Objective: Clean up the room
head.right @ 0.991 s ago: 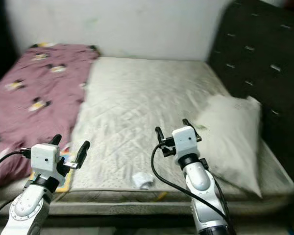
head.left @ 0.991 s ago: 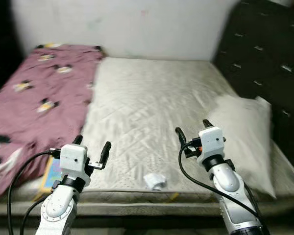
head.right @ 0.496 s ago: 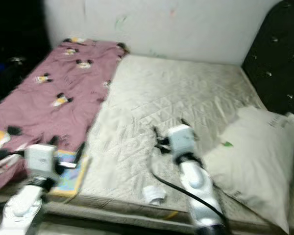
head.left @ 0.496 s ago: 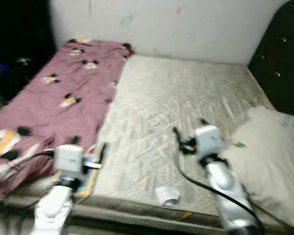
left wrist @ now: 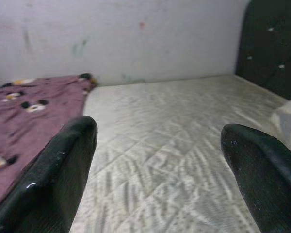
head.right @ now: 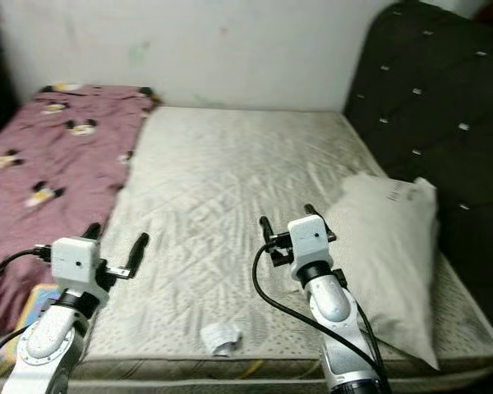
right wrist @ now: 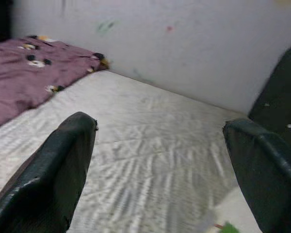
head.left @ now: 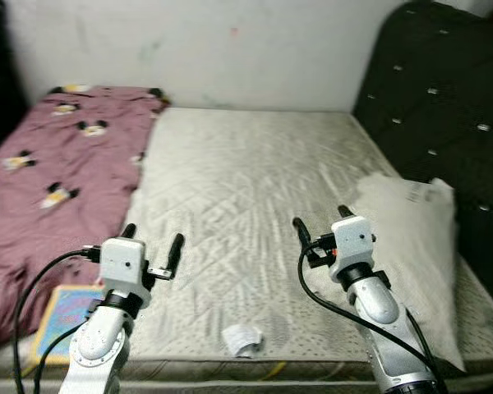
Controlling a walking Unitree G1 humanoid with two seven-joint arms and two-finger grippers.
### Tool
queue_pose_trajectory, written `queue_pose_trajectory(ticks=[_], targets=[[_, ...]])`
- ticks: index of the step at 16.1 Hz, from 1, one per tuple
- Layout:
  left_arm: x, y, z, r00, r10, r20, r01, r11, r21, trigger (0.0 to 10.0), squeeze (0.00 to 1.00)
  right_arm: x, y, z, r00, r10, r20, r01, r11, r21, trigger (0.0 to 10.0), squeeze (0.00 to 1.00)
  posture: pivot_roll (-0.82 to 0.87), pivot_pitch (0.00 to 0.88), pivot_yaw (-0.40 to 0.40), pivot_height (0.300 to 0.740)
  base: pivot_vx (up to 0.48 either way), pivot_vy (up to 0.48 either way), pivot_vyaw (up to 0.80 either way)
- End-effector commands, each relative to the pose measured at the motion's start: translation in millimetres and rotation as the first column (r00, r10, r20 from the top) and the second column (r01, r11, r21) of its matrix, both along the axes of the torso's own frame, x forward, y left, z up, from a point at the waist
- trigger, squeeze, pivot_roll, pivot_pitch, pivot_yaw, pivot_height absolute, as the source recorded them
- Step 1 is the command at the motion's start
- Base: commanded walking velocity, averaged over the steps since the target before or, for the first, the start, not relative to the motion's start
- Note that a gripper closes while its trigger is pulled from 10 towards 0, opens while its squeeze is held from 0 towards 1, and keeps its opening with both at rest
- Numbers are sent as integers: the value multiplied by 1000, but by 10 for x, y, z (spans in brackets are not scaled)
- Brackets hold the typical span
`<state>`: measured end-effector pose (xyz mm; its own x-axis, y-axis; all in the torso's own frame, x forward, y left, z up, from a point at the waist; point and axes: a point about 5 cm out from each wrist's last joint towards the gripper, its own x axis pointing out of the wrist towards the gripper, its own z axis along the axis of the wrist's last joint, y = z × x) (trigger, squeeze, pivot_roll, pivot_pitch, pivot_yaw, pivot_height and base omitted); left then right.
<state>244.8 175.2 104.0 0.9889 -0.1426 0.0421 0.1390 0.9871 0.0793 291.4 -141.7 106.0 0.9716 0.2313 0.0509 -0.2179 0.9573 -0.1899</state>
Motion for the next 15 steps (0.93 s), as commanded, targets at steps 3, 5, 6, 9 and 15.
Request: queue_pose_trajectory(ticks=[3, 5, 6, 9, 15], targets=[[0, -2, -32, 1000, -2, -20, 1, 1000, -19, 10000, 0, 24, -20, 27, 1000, -5, 4, 5, 1000, 9, 10000, 0, 29, 0, -48, 740, 0, 480, -800], [-1, -7, -46, 1000, -5, -27, 4, 1000, -27, 10000, 0, 23, -11, 13, 1000, -2, 1, 2, 1000, 8, 10000, 0, 30, 0, -48, 740, 0, 480, 0], [2, -9, -58, 999, -5, -34, 4, 999, -34, 10000, 0, 27, 2, 1, 1000, 3, -1, -3, 1000, 4, 10000, 0, 31, 0, -47, 740, 0, 480, 0], [1, 40, -101, 998, 34, -54, -37, 997, -69, 10000, 0, 33, 7, -17, 1000, 1, -11, -1, 1000, 10, 10000, 0, 24, 0, -48, 740, 0, 480, 0], [147, 9, -7, 999, 48, 5, -48, 996, -82, 10000, 0, 87, 176, -26, 1000, 30, -4, -30, 999, 33, 10000, 0, 29, 0, -47, 740, 0, 80, -133]])
